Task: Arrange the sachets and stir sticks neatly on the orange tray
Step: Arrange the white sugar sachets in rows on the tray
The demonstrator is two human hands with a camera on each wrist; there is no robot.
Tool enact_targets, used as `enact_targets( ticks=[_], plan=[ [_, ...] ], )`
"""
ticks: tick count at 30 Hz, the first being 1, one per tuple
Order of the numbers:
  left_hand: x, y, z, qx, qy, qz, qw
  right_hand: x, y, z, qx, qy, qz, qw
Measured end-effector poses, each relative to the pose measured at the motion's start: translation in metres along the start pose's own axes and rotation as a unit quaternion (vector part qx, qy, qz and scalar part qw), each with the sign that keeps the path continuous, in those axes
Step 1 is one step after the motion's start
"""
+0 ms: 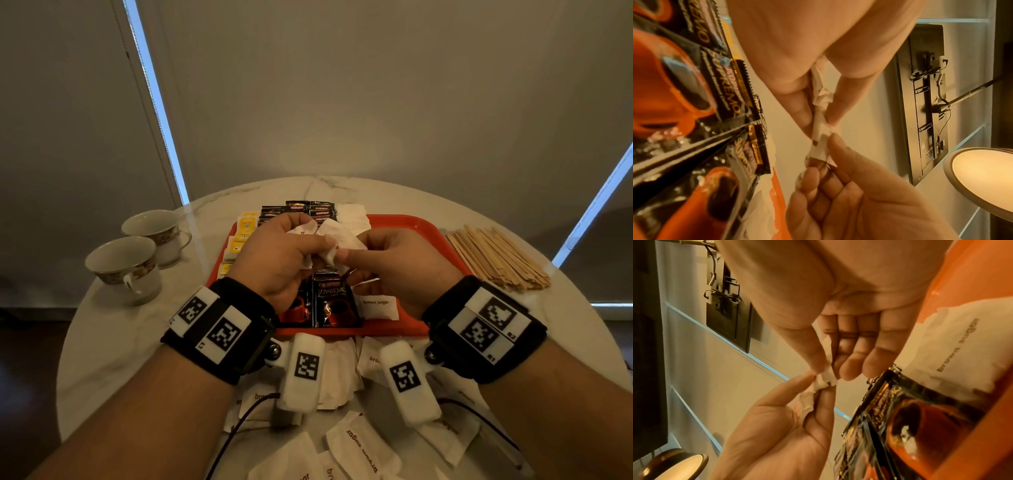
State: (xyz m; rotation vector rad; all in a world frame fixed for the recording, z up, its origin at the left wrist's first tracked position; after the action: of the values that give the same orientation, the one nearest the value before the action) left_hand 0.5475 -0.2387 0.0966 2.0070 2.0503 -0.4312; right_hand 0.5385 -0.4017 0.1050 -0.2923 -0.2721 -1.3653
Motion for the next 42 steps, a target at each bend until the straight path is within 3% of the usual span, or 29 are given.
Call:
enact_targets(
  ticks=[4, 10, 14, 20, 24, 33, 38, 42],
  plan=[
    [0.004, -0.001, 0.000, 0.010, 0.005, -0.013, 1.000, 0.004, 0.006, 0.003, 0.008, -0.008, -0.034, 0.999],
    [-0.001, -0.005, 0.001, 0.031, 0.028, -0.003, 0.999, 0.009, 0.005, 0.021, 0.084, -0.121, -0.060, 0.987],
    [-0.001, -0.005, 0.003, 0.030, 0.057, -0.011, 0.998, 0.020, 0.002, 0.016, 0.055, -0.163, -0.057, 0.983],
    [0.004, -0.001, 0.001, 0.026, 0.053, -0.031, 0.998, 0.036, -0.011, -0.018, -0.093, -0.158, -0.026, 0.983],
    [0.005, -0.001, 0.001, 0.030, 0.046, -0.033, 0.998, 0.038, -0.017, -0.031, -0.139, -0.203, -0.017, 0.969],
    [0.007, 0.001, 0.001, 0.031, 0.045, -0.035, 0.998, 0.034, -0.021, -0.030, -0.138, -0.233, -0.024, 0.962],
    [0.007, 0.001, 0.000, 0.025, 0.046, -0.033, 0.998, 0.037, -0.021, -0.019, -0.034, -0.178, -0.100, 0.978],
    [0.005, -0.001, 0.000, 0.022, 0.045, -0.029, 0.998, 0.018, -0.018, -0.024, -0.073, -0.117, -0.027, 0.990]
  ],
)
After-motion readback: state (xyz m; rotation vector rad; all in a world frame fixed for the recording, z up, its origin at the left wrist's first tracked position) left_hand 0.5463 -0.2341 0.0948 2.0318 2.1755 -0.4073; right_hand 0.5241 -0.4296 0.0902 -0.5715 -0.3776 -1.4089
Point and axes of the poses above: each hand's wrist, its own y-axis towards the middle knuckle, its own x-axis out of the back of the hand, z = x × y, the point moved 5 cm from there along y, towards the middle knuckle, and after that the axes turned 5 degrees about -y, right-handed, at the moved point
